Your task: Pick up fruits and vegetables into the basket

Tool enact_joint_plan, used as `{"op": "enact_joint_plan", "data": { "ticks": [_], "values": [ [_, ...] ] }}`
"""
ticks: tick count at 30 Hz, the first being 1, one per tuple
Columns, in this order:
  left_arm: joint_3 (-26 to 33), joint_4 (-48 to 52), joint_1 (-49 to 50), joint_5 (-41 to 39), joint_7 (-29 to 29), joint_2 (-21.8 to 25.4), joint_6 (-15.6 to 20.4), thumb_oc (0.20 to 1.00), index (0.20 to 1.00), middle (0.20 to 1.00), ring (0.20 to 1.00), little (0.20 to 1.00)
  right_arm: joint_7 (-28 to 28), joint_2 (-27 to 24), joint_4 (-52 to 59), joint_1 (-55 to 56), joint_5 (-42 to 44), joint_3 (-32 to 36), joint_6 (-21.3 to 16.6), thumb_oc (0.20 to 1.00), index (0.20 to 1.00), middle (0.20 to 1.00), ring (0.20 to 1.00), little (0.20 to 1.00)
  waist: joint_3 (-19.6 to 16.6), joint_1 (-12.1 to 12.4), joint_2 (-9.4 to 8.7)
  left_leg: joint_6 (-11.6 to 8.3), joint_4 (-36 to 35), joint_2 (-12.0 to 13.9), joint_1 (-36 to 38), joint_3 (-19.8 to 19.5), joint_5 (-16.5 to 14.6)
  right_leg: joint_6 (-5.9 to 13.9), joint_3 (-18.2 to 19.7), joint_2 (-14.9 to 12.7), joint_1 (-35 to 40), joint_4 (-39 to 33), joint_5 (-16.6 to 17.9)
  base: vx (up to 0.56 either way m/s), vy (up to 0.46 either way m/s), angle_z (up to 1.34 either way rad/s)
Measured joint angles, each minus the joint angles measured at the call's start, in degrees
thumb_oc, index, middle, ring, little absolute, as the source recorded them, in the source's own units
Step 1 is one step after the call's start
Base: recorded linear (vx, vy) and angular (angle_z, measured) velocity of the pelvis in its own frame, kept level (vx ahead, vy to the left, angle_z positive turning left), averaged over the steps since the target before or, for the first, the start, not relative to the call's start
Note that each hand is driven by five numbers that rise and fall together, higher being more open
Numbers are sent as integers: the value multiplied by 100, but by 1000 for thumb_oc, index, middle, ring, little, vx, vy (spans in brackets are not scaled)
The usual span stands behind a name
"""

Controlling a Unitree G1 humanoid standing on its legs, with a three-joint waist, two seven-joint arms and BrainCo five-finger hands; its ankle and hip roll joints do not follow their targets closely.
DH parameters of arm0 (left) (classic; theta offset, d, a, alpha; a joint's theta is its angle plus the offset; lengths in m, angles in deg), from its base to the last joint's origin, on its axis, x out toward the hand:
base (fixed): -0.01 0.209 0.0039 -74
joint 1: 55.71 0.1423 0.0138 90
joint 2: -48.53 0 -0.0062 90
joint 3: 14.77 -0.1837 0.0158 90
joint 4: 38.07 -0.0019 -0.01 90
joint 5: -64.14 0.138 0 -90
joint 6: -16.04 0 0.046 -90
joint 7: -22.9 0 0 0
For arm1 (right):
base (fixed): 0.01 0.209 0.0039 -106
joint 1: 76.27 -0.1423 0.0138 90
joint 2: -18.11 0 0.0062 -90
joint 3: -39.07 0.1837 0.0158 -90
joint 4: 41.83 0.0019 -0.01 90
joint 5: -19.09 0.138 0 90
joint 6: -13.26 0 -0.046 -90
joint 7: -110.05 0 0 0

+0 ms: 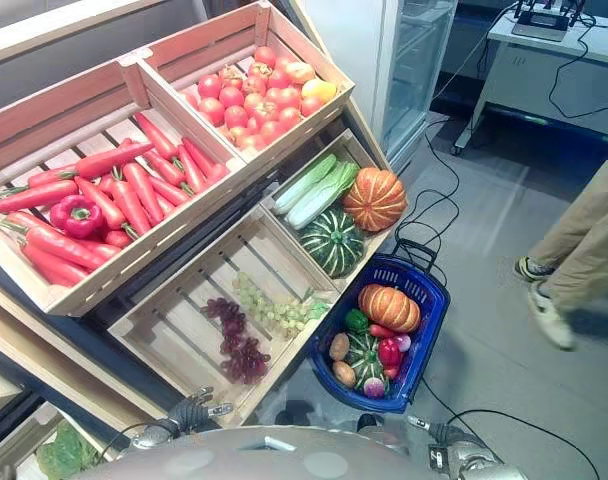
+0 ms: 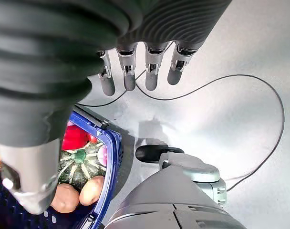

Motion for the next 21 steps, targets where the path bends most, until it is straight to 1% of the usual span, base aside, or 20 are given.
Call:
{"op": "enact_joint_plan", "data": {
  "ticks": [21],
  "values": [
    [0,1,-2,-10,-57,0,9,1000,1000,1000,1000,1000,0,0,0,-1,0,1,2,1000,1000,1000,1000,1000,4,0,-6,0,0,0,0,1,0,-1,0,0,-1,0,-1,3,3,-1]
  ]
}}
